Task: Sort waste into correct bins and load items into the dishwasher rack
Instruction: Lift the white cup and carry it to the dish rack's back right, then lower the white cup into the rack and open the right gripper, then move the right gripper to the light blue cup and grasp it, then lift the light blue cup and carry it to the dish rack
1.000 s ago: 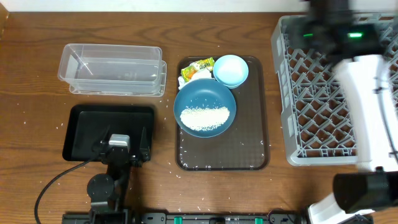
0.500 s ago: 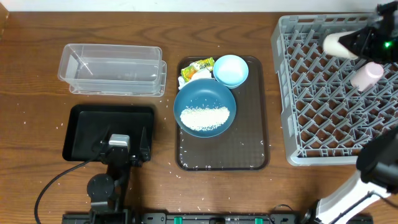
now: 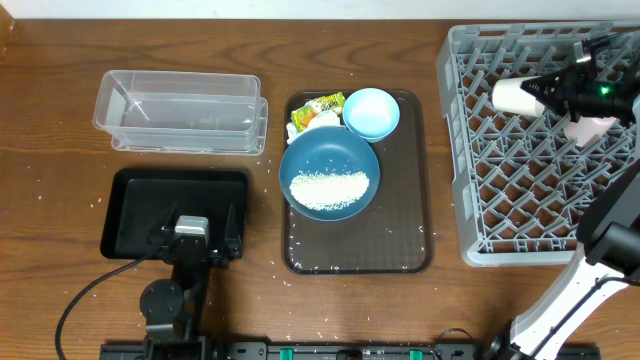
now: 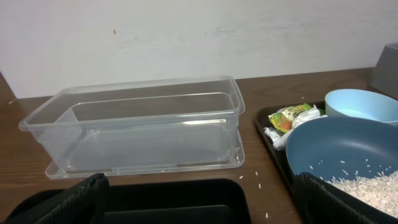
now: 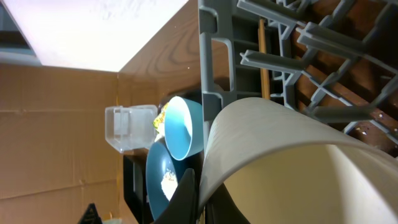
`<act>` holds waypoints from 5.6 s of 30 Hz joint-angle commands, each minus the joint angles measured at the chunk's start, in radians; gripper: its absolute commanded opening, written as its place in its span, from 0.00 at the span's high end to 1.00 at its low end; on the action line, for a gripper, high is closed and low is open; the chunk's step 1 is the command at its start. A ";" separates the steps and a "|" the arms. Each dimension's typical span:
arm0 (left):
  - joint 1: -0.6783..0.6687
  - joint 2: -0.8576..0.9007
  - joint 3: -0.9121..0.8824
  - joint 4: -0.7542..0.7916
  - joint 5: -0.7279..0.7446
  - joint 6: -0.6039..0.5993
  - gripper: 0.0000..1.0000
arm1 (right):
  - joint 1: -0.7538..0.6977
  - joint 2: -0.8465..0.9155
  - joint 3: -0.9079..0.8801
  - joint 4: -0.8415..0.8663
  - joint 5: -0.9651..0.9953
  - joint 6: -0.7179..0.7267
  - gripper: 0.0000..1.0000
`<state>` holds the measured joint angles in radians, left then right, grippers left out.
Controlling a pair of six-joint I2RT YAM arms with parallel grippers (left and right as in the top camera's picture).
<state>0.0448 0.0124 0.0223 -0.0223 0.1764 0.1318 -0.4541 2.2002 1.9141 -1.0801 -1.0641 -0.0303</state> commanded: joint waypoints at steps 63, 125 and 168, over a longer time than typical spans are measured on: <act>0.004 -0.001 -0.018 -0.033 0.010 0.006 0.04 | -0.115 -0.009 -0.211 0.140 0.393 0.088 0.92; 0.004 -0.001 -0.018 -0.033 0.010 0.006 0.04 | 0.981 0.080 -0.033 0.463 1.234 0.263 0.41; 0.004 -0.001 -0.018 -0.033 0.010 0.006 0.04 | 1.003 0.104 -0.017 0.364 1.236 0.345 0.93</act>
<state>0.0448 0.0124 0.0223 -0.0219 0.1764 0.1318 0.5373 2.3013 1.8603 -0.7059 0.1730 0.3069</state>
